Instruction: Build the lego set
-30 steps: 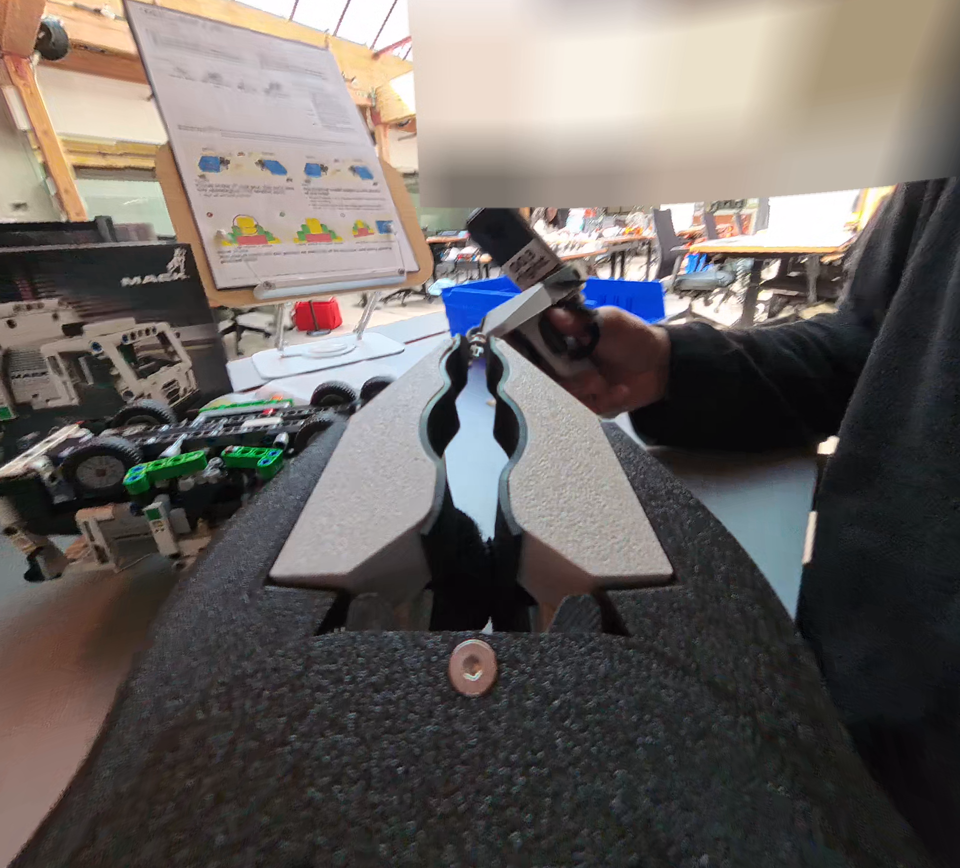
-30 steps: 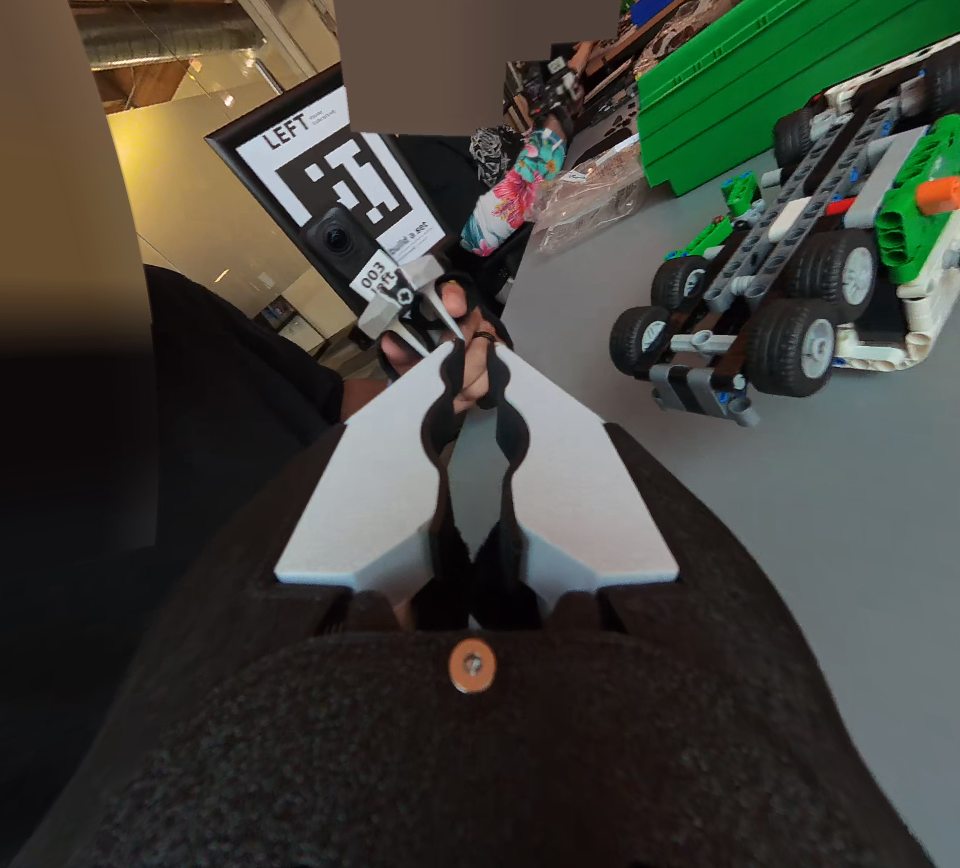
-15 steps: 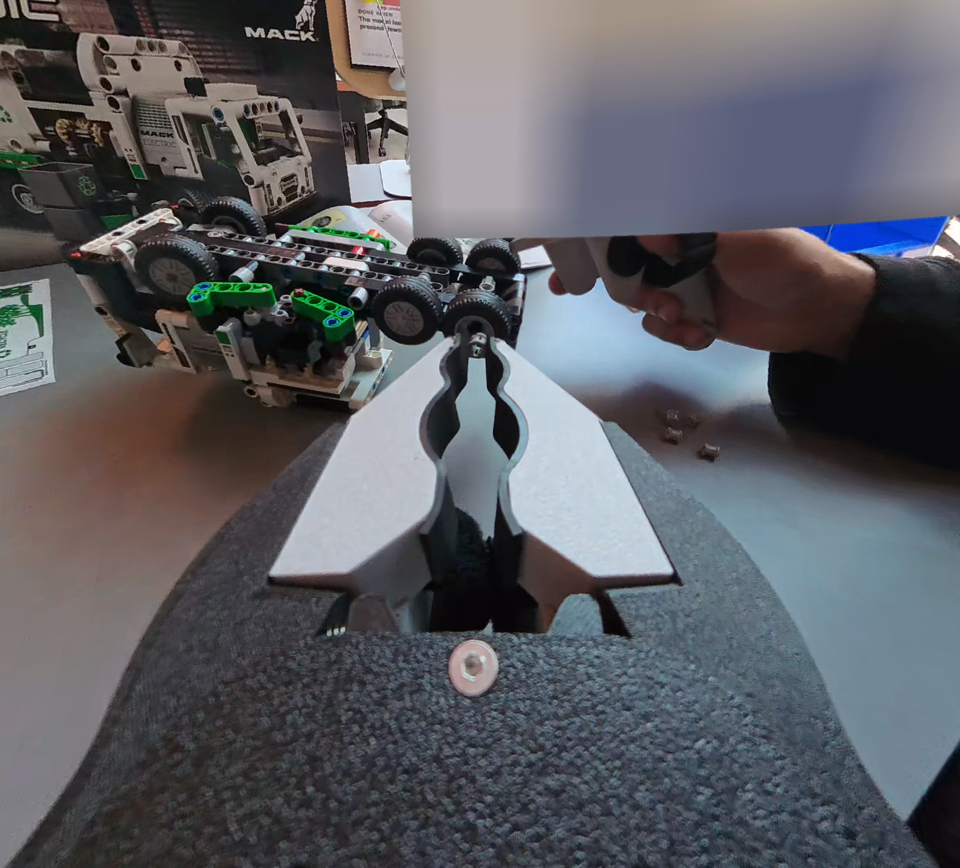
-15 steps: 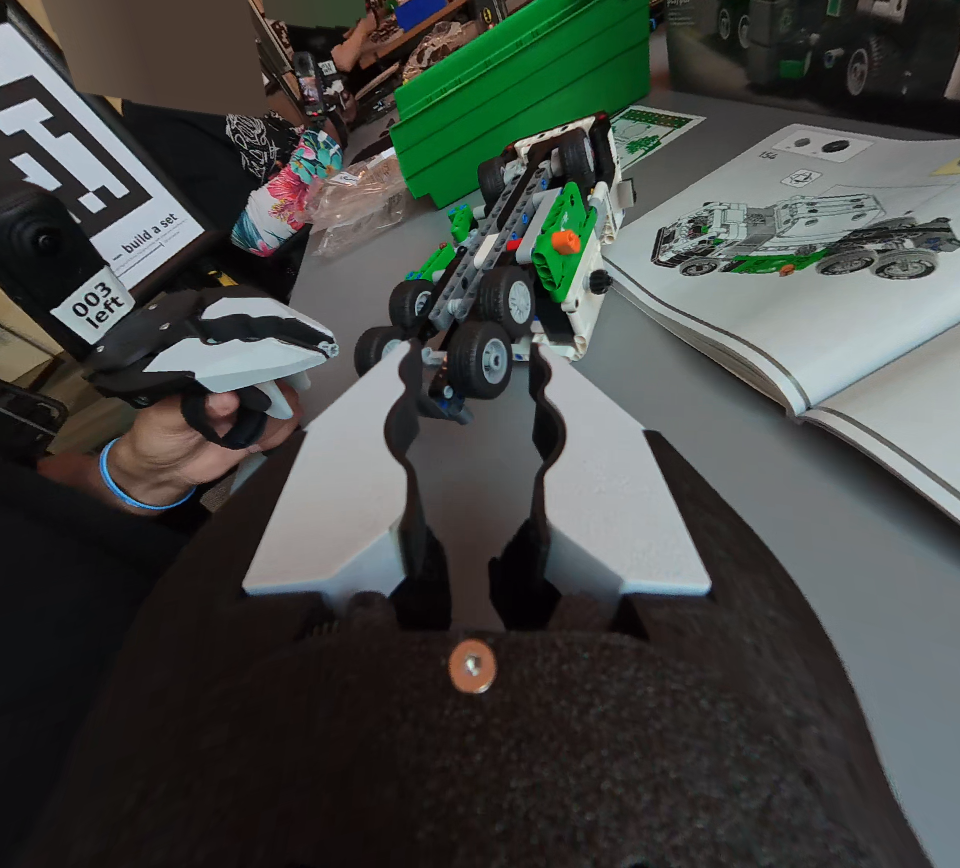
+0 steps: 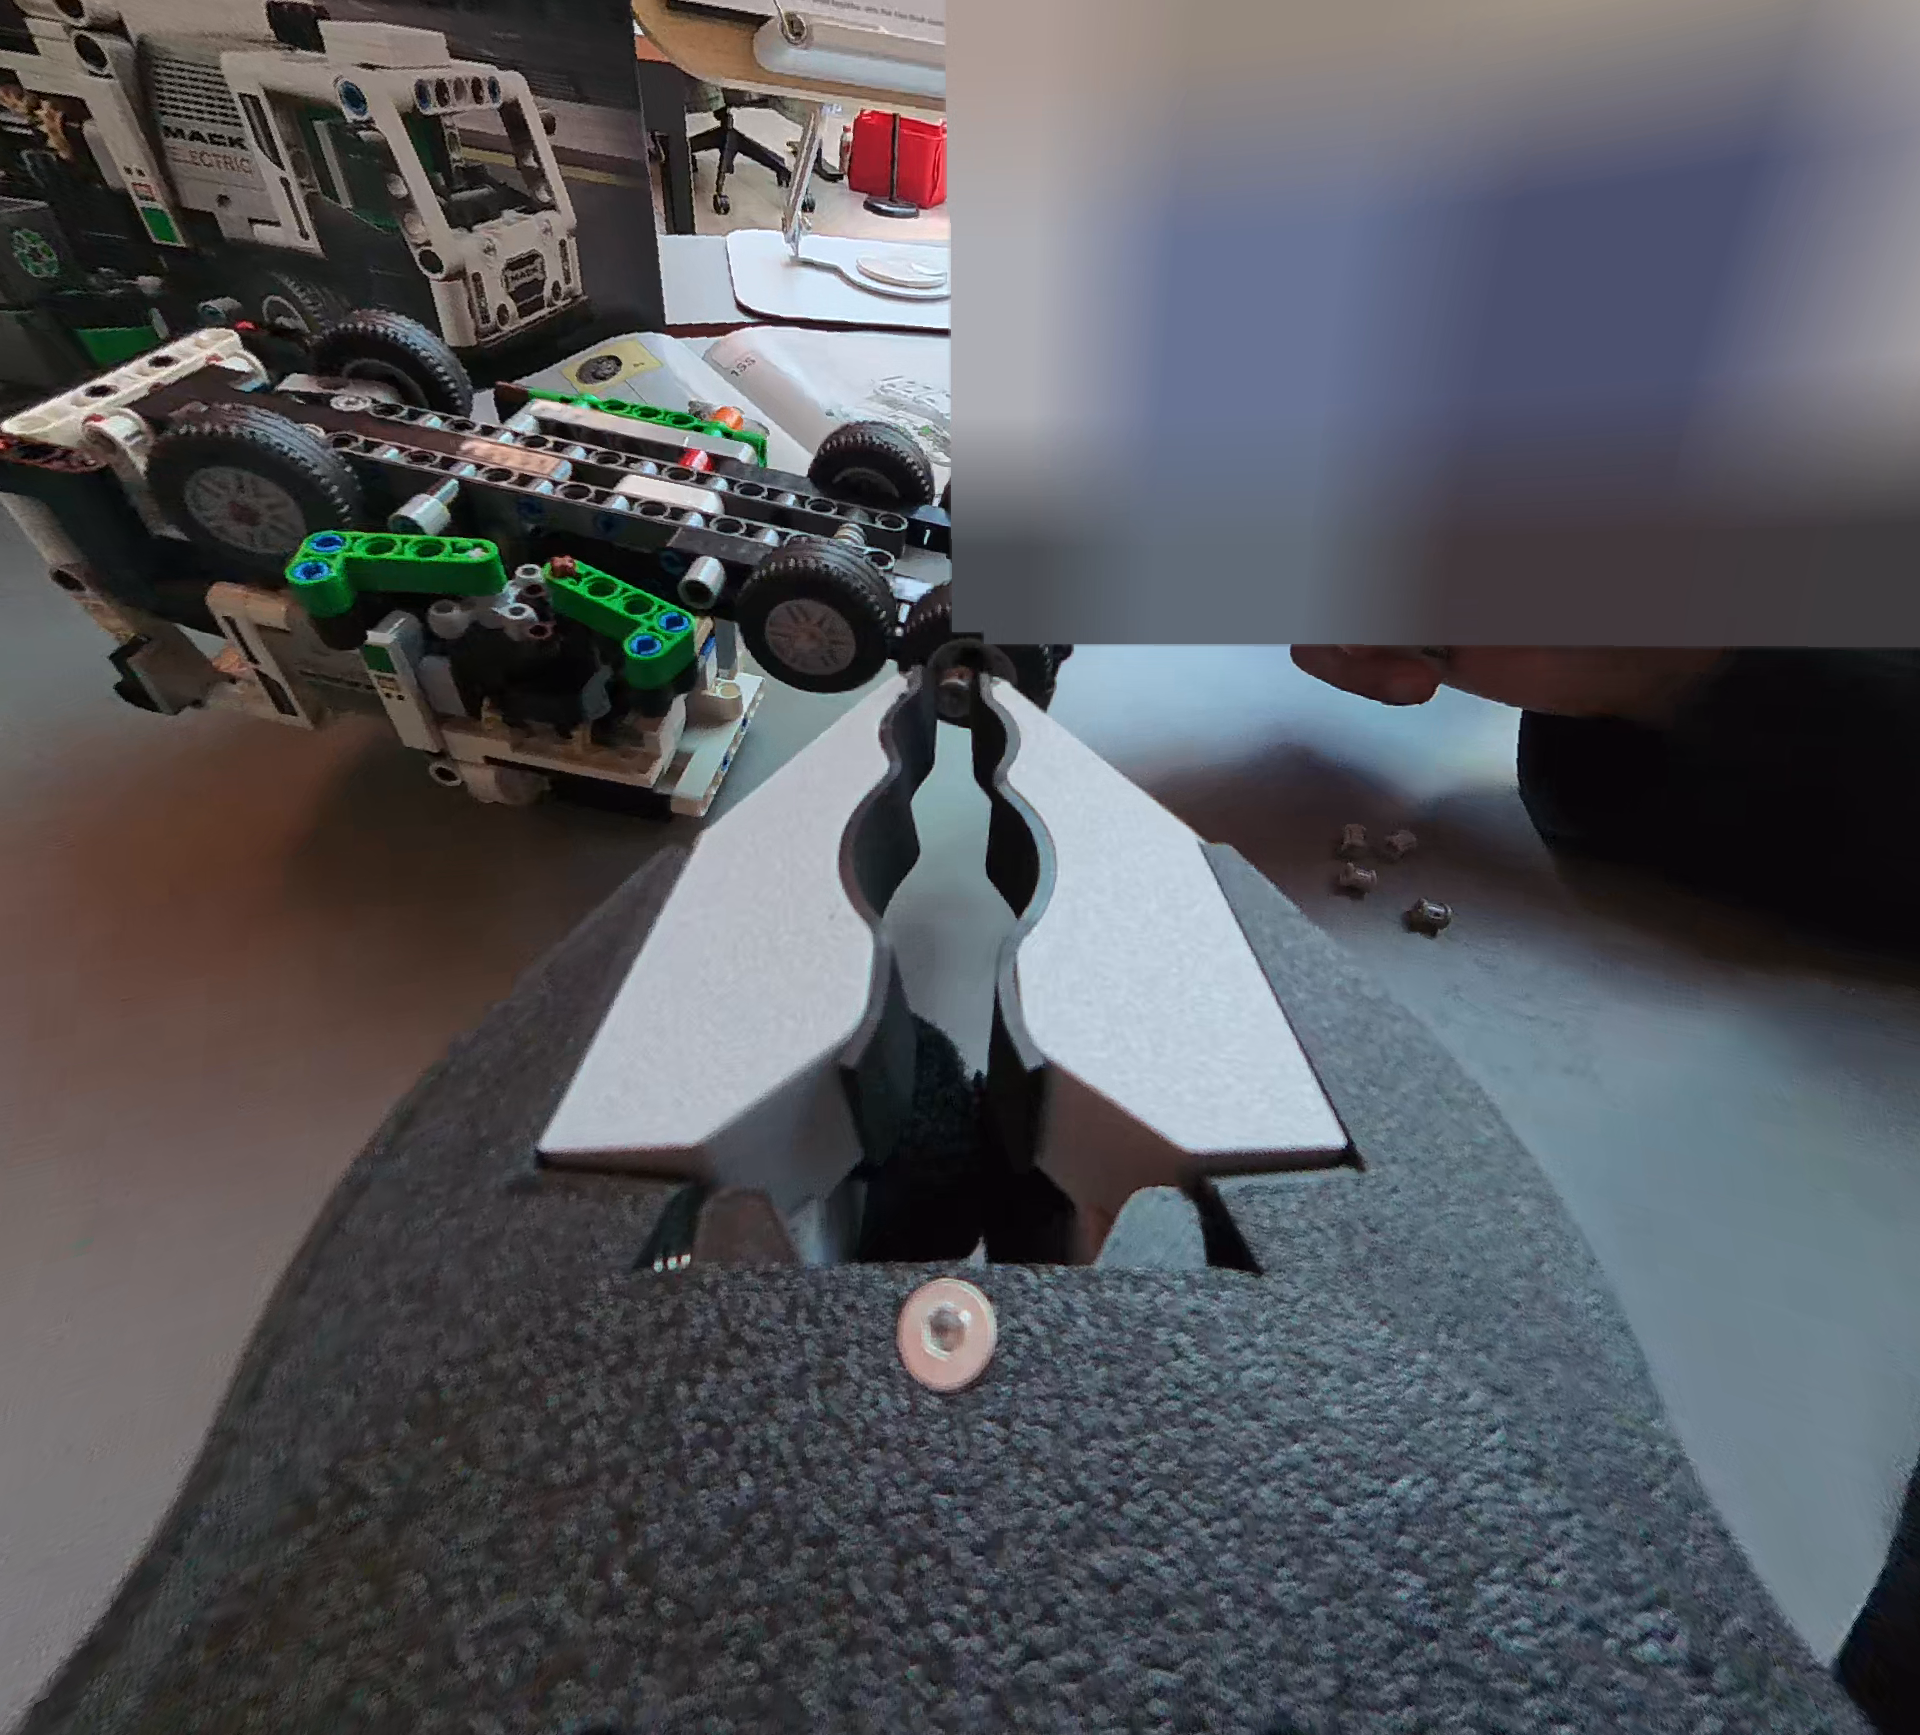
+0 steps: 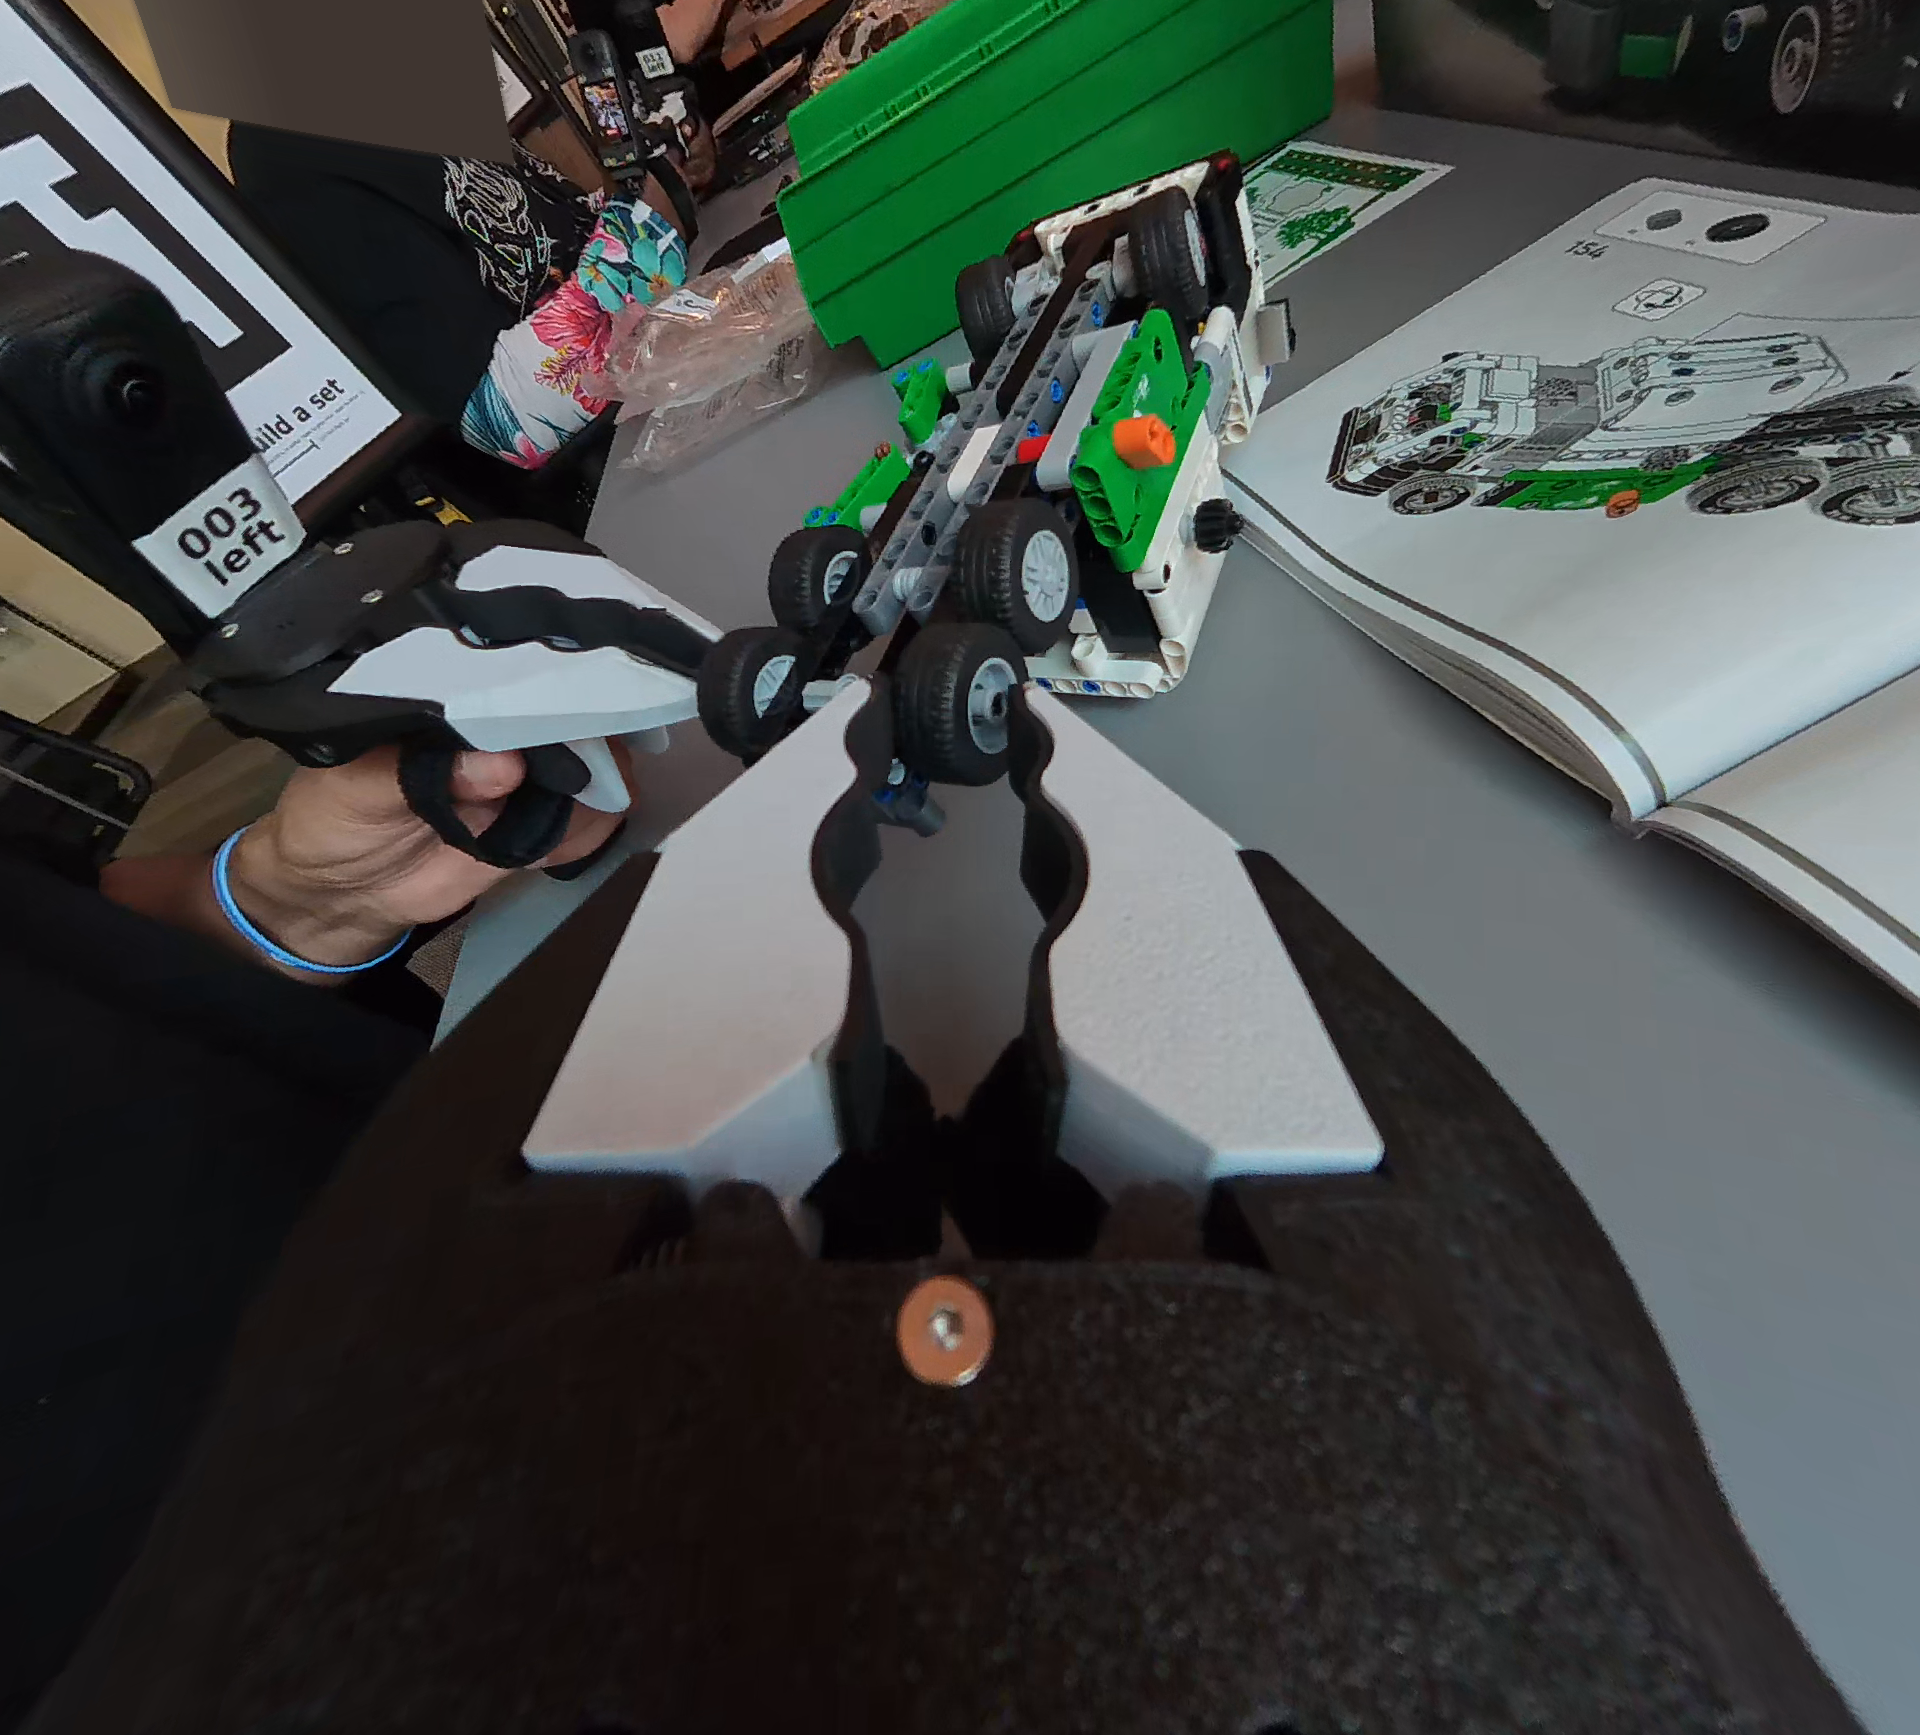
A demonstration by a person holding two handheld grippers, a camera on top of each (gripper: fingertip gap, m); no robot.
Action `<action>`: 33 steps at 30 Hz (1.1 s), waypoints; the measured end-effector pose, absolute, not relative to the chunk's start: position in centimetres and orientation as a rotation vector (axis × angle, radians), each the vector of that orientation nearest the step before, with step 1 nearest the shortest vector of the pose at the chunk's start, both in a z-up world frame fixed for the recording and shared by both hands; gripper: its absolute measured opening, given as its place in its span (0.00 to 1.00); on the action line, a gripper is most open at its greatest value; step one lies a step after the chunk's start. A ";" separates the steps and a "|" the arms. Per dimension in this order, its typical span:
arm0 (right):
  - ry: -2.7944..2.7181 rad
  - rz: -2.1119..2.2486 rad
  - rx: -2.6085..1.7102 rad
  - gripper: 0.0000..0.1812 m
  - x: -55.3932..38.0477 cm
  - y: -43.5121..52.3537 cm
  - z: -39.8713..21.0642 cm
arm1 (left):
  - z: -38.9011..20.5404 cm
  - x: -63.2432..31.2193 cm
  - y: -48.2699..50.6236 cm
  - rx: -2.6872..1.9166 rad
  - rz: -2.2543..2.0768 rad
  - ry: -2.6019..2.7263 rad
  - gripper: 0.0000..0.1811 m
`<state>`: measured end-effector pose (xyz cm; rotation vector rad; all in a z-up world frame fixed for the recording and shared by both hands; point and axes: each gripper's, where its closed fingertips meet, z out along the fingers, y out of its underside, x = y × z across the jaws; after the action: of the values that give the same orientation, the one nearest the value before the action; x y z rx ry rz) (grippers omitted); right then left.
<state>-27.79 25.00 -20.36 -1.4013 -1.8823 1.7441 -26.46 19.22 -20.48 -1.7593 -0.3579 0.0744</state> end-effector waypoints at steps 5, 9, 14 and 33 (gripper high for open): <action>-1.870 1.756 -1.428 0.11 -27.8 25.1 -20.4 | -20.8 -26.4 19.3 -1.773 0.040 -0.366 0.03; -1.868 1.731 -1.419 0.11 -27.8 25.0 -20.4 | -20.5 -26.3 19.4 -1.752 0.035 -0.371 0.03; -1.864 1.735 -1.431 0.11 -27.8 25.0 -20.4 | -20.7 -26.2 19.5 -1.768 0.054 -0.366 0.03; -1.868 1.677 -1.461 0.11 -27.8 25.3 -20.7 | -21.0 -25.9 20.1 -1.800 0.061 -0.332 0.03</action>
<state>-27.82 25.29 -20.66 -1.4605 -1.8677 1.6770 -25.94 20.09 -21.02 -1.7996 -0.3316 0.0607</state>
